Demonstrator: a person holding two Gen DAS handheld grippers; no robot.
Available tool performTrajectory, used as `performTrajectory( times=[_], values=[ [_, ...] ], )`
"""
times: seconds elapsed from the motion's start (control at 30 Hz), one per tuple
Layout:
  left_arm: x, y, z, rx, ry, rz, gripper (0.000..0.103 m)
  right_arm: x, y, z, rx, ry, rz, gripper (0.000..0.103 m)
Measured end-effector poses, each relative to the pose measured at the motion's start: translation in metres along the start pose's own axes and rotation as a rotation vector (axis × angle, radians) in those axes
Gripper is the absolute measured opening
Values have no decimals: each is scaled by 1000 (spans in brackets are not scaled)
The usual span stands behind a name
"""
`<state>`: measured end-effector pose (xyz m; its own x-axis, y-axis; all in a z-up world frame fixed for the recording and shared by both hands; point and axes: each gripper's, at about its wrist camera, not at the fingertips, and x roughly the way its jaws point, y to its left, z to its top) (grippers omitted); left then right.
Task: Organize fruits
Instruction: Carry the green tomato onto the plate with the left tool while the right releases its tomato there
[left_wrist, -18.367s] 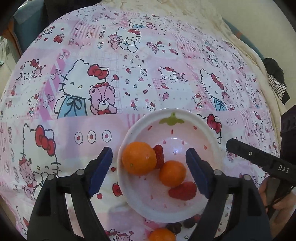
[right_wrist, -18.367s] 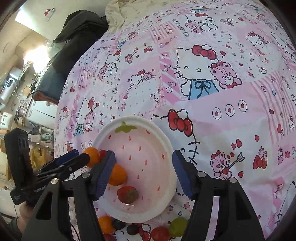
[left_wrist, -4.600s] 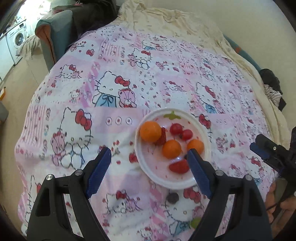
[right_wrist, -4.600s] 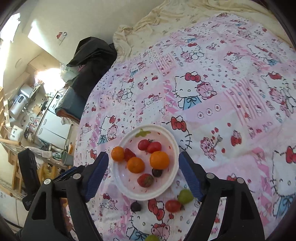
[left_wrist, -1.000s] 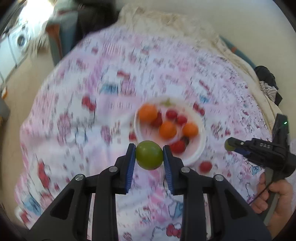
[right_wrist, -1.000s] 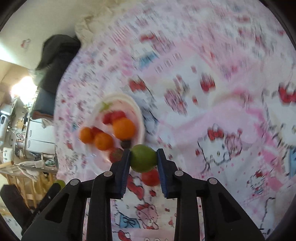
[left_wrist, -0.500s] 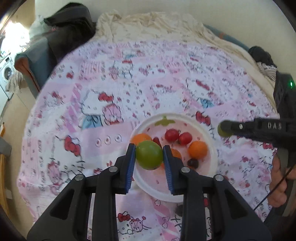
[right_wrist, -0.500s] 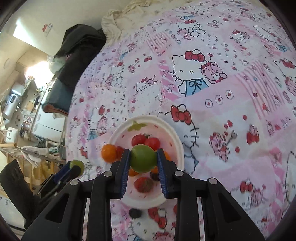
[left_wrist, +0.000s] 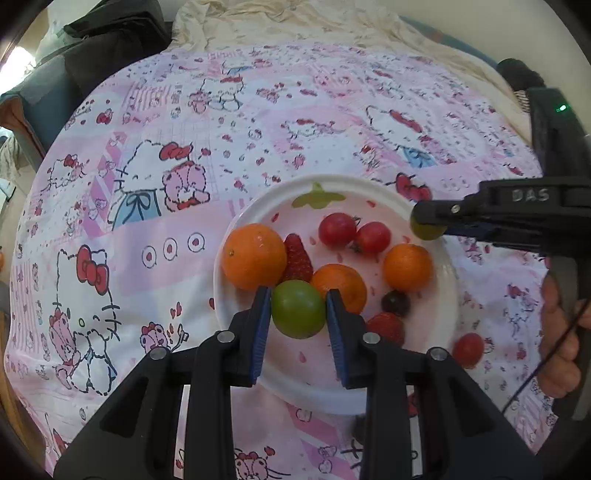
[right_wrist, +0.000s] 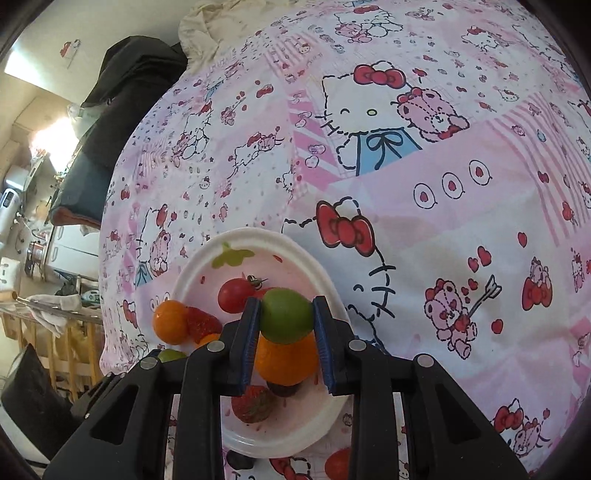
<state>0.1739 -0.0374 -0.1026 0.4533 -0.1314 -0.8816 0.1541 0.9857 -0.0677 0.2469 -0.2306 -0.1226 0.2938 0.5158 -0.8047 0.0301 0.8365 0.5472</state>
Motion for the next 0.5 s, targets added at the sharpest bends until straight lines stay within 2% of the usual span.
performTrajectory(
  times=[0.13,0.5],
  values=[
    [2,0,-1,4,6,16,27,4,0,-1,-9,10,-15,30],
    [1,-3,1,-18,16,-8,28,6,-1,0,7,42,-2,34]
  ],
)
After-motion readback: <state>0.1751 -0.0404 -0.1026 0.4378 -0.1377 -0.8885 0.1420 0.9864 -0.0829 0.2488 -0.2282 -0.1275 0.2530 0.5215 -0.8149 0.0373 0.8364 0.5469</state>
